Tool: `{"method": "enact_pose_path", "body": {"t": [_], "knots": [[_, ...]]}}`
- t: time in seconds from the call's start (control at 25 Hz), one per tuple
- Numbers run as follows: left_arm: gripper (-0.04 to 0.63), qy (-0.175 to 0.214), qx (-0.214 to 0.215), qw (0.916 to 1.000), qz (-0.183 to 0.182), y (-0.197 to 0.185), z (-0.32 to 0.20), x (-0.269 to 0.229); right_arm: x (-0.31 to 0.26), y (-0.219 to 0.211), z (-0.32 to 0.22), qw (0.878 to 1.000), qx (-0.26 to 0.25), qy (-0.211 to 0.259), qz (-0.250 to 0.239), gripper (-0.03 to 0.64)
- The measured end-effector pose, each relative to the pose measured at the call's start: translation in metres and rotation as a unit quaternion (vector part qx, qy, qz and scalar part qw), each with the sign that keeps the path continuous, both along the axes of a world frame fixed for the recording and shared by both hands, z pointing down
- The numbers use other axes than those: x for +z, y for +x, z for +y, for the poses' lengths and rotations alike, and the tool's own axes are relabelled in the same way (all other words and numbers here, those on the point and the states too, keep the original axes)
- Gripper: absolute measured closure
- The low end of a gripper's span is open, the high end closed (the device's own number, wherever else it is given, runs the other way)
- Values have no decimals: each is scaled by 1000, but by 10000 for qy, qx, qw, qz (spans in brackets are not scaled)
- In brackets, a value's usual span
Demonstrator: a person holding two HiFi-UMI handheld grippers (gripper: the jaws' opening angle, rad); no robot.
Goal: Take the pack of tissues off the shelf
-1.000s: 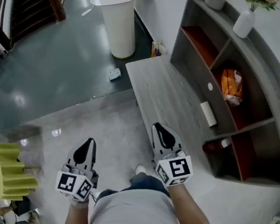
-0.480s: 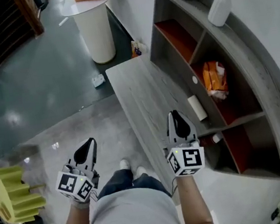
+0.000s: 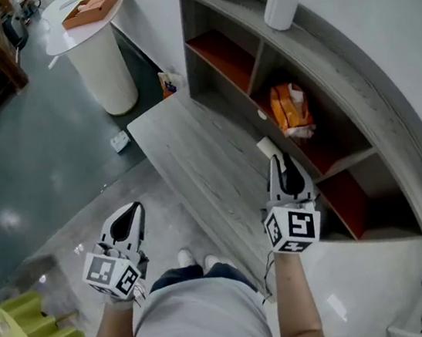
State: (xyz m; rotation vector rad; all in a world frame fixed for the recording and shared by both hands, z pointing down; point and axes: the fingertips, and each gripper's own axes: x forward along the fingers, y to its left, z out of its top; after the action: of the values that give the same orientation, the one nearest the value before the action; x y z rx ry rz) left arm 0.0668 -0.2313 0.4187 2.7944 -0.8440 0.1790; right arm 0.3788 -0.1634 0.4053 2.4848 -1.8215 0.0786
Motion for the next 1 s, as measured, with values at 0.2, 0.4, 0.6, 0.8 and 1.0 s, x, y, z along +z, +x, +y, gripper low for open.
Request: {"method": "enact_pose_path", "body": {"t": [0.2,0.4,0.6,0.8,1.0], "knots": [[580,33,235,9997,63,15,-13,-2,-8,32,13,9979,613,-125,188,488],[580,60,344,9993,122,24,-22,-5,-1,51,13,9937,916,-498,402,435],[580,30,309,9995,86,23,-28,-3,8,66,0,9908,1036,-764,417,388],[580,-1,73,10000,68,13,-37,1,14,79,-18,9880,1063,-1016,471,371],[580,-75,-134,9998,86,7,-44,5,24,92,-30,9843,1164,-1245,458,365]]}}
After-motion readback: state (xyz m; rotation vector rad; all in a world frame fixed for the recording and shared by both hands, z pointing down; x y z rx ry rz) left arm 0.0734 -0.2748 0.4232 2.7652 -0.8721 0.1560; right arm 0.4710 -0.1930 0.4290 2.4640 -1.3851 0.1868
